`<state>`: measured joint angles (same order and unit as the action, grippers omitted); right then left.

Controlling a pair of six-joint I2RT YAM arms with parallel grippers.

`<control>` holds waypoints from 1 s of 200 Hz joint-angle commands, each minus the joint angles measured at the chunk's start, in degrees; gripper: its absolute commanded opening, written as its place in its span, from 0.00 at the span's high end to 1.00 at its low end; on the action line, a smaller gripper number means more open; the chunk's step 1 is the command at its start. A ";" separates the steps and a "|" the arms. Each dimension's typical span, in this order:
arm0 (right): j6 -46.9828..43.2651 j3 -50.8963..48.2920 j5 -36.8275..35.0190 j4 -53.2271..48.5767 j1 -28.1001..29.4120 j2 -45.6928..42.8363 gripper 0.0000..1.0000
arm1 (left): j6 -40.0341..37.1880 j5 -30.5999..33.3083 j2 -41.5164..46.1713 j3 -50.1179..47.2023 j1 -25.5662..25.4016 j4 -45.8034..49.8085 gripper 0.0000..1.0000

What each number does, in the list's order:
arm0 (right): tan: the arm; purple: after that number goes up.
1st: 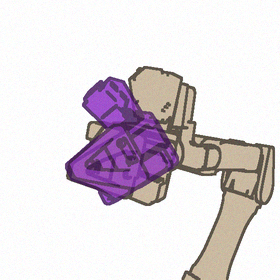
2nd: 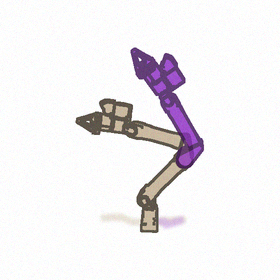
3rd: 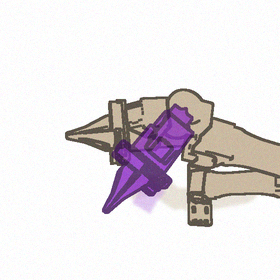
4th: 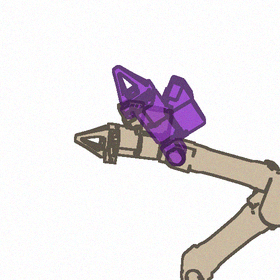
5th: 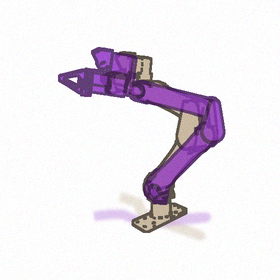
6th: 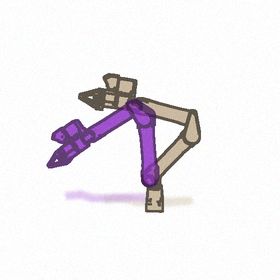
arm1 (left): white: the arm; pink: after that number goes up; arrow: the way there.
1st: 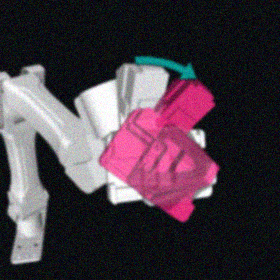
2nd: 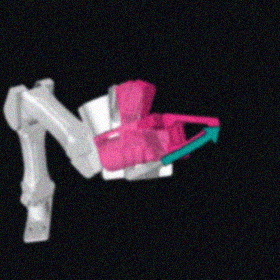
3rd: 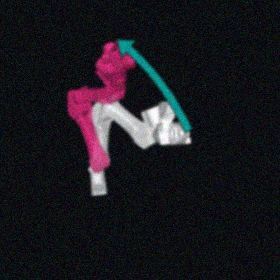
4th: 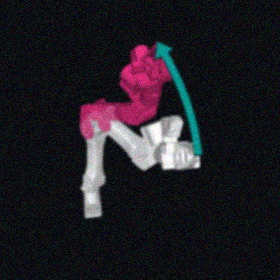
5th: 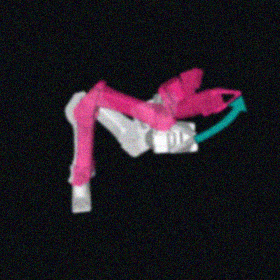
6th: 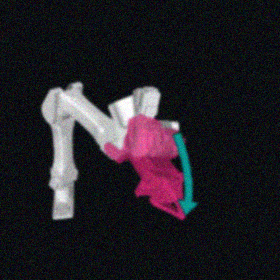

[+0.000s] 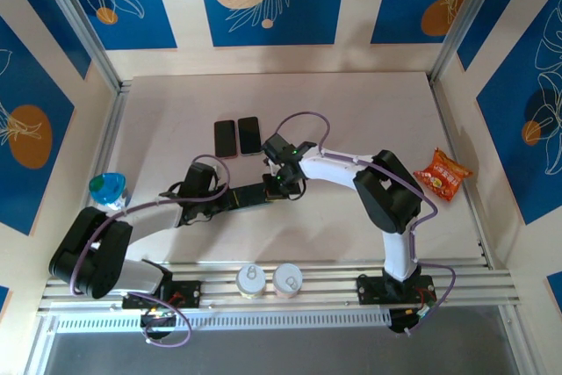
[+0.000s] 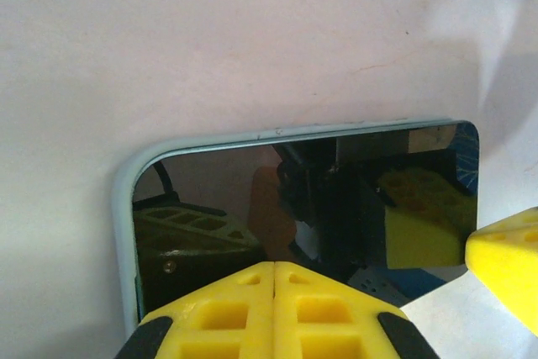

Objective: Put the phone into the phone case

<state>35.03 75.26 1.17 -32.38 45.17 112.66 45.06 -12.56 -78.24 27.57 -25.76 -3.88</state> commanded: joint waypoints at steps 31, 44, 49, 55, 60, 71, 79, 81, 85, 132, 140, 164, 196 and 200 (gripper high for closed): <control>0.74 -3.72 -2.22 0.26 5.09 12.10 1.00 | 0.15 1.18 0.61 -0.96 -0.52 1.07 0.98; 0.83 -3.57 -2.27 0.39 5.40 12.96 1.00 | 0.12 1.31 0.54 -0.80 -0.52 1.28 0.98; 0.90 -3.55 -2.32 0.34 5.49 13.22 1.00 | 0.12 1.31 0.41 -0.64 -0.53 1.33 0.98; 0.92 -3.51 -2.23 0.47 5.63 13.68 1.00 | 0.07 1.39 0.28 -0.63 -0.52 1.33 0.98; 0.93 -3.42 -2.04 0.48 5.68 13.99 1.00 | 0.11 1.39 0.06 -0.52 -0.52 1.33 0.98; 1.01 -3.28 -1.90 0.48 5.80 14.65 1.00 | 0.20 1.39 -0.41 -0.45 -0.52 1.29 0.98; 0.97 -3.05 -1.68 0.48 5.71 15.11 1.00 | 0.29 1.39 -0.67 -0.43 -0.59 1.17 0.98; 0.95 -2.96 -1.63 0.45 5.70 15.16 1.00 | 0.34 1.39 -0.77 -0.46 -0.54 1.11 0.98; 0.92 -2.90 -1.49 0.48 5.71 15.36 1.00 | 0.46 1.44 -0.90 -0.53 -0.52 0.99 0.98; 0.47 -1.72 -0.25 0.20 5.33 17.19 1.00 | 0.89 2.00 -2.39 -0.51 -0.52 0.76 0.98; 0.48 -1.74 -0.05 0.21 5.27 17.37 1.00 | 0.99 2.01 -2.78 -0.58 -0.54 0.67 0.99; 0.31 -1.10 0.55 -0.04 5.02 18.41 1.00 | 1.37 2.62 -3.63 -0.78 -0.52 0.63 1.00; 0.23 -0.11 0.95 -0.65 5.02 19.91 1.00 | 1.57 2.74 -4.63 -0.95 -0.52 0.50 1.00; 0.22 0.03 1.04 -0.71 5.02 20.10 1.00 | 1.61 2.80 -4.72 -0.95 -0.52 0.53 1.00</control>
<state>35.22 80.90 -1.26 -38.33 46.76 116.64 46.17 -11.77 -79.42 27.49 -25.78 -4.73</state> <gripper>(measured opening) 0.042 0.054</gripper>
